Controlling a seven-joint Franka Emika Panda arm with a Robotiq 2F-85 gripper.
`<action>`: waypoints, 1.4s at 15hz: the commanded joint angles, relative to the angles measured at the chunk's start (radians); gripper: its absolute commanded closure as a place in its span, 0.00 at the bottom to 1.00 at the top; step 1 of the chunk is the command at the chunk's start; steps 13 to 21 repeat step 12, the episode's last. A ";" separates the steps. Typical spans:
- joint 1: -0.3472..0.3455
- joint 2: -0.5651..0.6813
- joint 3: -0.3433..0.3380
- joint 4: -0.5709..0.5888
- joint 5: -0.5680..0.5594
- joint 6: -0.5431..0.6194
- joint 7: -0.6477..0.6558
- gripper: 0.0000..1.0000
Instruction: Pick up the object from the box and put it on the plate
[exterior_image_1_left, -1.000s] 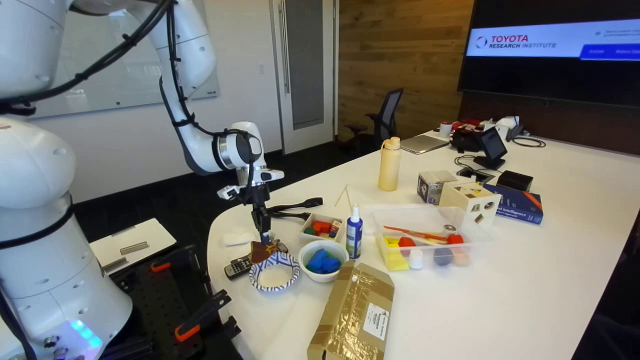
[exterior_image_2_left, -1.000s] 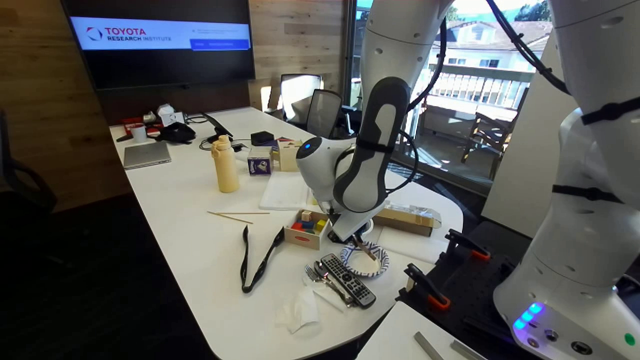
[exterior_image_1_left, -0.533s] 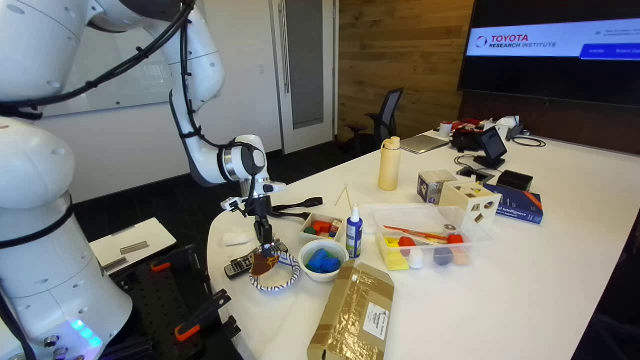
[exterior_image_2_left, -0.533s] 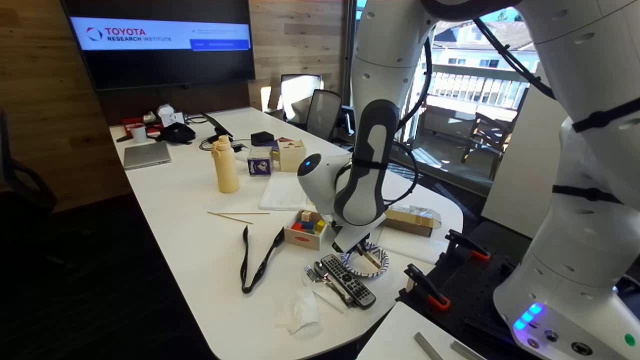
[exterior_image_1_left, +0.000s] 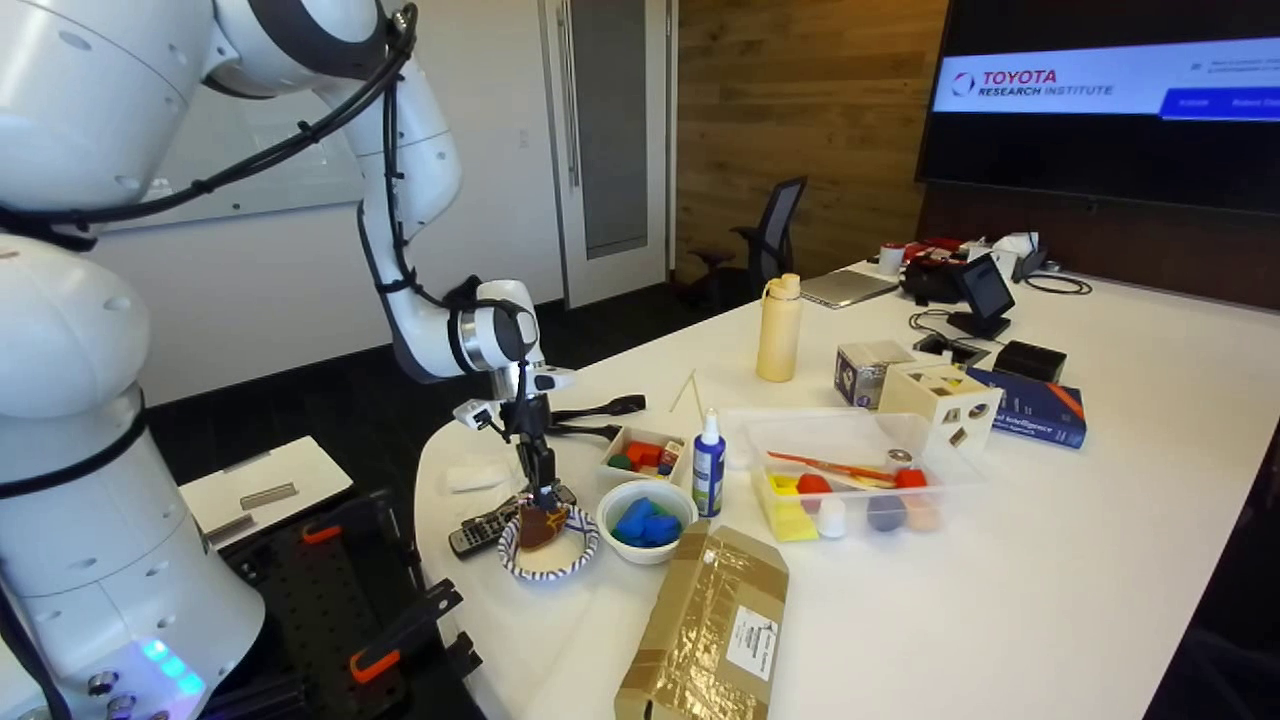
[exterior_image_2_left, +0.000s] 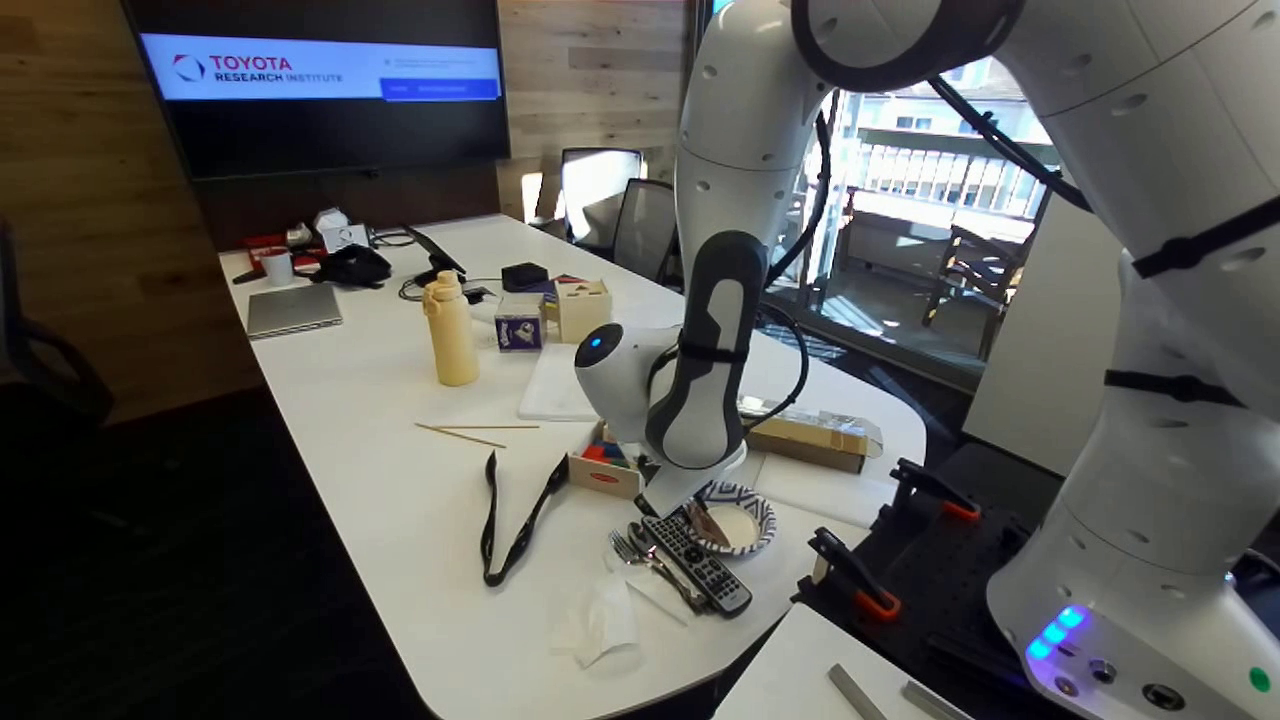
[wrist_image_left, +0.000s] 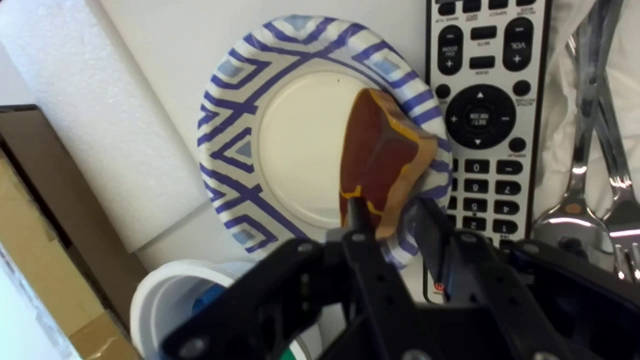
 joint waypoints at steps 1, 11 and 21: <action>0.001 -0.013 -0.012 0.000 0.012 0.017 0.001 0.40; -0.129 -0.384 -0.031 -0.083 -0.009 -0.008 -0.155 0.00; -0.149 -0.398 -0.020 -0.079 -0.005 -0.005 -0.172 0.00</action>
